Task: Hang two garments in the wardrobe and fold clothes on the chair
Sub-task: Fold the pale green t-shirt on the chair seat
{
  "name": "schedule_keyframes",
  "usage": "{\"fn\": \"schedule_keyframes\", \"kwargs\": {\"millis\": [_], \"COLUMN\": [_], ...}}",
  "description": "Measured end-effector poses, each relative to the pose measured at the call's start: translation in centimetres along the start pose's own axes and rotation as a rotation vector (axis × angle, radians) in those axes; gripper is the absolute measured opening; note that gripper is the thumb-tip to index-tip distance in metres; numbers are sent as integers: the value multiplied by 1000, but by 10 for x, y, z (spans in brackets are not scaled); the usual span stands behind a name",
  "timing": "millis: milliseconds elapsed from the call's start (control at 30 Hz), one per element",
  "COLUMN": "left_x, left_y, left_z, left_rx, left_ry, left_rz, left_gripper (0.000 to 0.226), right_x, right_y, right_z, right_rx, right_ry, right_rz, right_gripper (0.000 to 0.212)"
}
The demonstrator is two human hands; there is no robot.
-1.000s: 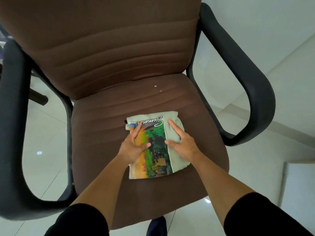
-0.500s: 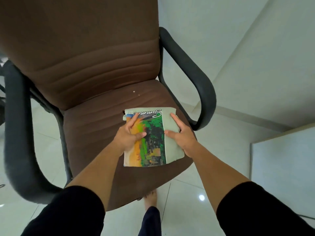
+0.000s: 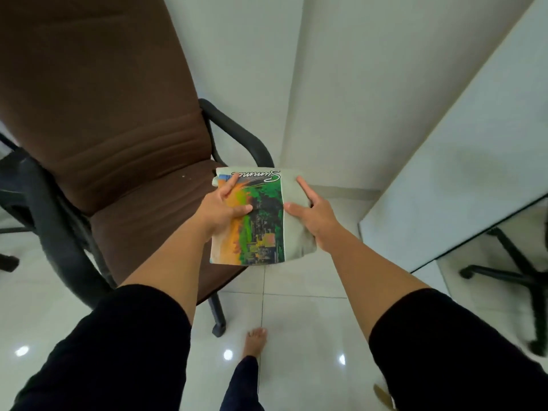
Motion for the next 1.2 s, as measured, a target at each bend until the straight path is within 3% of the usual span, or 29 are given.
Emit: {"fn": "schedule_keyframes", "kwargs": {"millis": [267,567,933,1200], "left_x": [-115,-198,-210,-204], "left_y": [-23,-52,-162,-272], "left_z": [83,194,320,430], "left_rx": [255,641,1144,1433], "left_ry": [24,-36,36,62], "left_rz": [222,383,485,516], "left_gripper": [80,83,82,82], "right_x": [3,-42,-163,-263], "right_y": [-114,-220,-362,-461], "right_z": [-107,-189,-200,-222], "right_rx": [-232,-637,-1088,-1308], "right_ry": [219,464,733,919], "right_rz": [-73,-88,2,72], "right_gripper": [72,71,70,69]}}
Point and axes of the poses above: each hand's wrist, its own y-axis towards the middle knuckle, its own z-axis out of the palm, x = y × z, the point moved 1 cm from there along y, towards the middle knuckle, and after that the axes turned 14 degrees about z, right-handed, at the moved point
